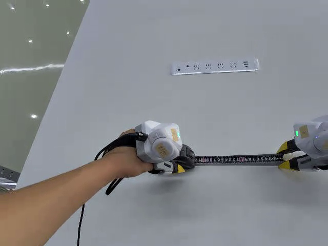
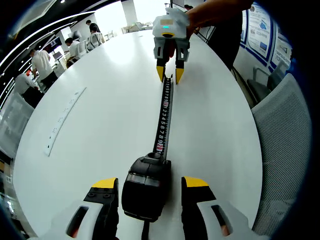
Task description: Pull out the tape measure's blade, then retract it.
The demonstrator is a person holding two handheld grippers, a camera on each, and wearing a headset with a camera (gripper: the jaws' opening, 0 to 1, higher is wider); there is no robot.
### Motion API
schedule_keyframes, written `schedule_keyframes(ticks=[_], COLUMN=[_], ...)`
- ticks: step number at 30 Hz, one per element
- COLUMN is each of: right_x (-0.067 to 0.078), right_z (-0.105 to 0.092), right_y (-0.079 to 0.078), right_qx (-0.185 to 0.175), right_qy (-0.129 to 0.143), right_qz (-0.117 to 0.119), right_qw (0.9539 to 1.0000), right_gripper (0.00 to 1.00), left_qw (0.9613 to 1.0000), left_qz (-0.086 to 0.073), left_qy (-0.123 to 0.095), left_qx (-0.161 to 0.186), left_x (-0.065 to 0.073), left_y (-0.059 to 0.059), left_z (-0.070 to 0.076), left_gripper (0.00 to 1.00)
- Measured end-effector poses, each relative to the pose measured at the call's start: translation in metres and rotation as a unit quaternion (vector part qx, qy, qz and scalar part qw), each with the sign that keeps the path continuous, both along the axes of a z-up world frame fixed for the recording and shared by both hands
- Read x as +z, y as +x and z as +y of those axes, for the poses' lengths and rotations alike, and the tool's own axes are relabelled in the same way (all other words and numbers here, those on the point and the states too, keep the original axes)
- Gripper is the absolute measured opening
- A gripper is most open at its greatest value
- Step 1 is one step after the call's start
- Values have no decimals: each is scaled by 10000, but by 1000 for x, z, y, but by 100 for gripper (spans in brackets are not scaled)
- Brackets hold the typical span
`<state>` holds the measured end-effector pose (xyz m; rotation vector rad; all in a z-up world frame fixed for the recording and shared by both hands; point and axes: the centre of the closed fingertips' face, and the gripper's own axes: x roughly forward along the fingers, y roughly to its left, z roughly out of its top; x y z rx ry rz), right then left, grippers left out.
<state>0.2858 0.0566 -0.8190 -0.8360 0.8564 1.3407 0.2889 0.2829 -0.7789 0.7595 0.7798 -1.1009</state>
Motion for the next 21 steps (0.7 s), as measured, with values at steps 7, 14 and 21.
schedule_keyframes(ticks=[7, 14, 21], right_x=[4, 16, 30], right_z=[3, 4, 6], right_y=[-3, -3, -10], right_qx=[-271, -708, -1207], right_qy=[56, 211, 427], right_qz=[52, 50, 33], right_qw=[9996, 9973, 9918], right_gripper=[26, 30, 35], left_qw=[9989, 9920, 9837], left_qz=[1, 58, 139], left_qy=[-58, -379, -600], left_qx=[460, 1199, 1688], left_x=[6, 15, 24], left_y=[2, -2, -13], left_z=[9, 15, 17], left_gripper=[47, 50, 57])
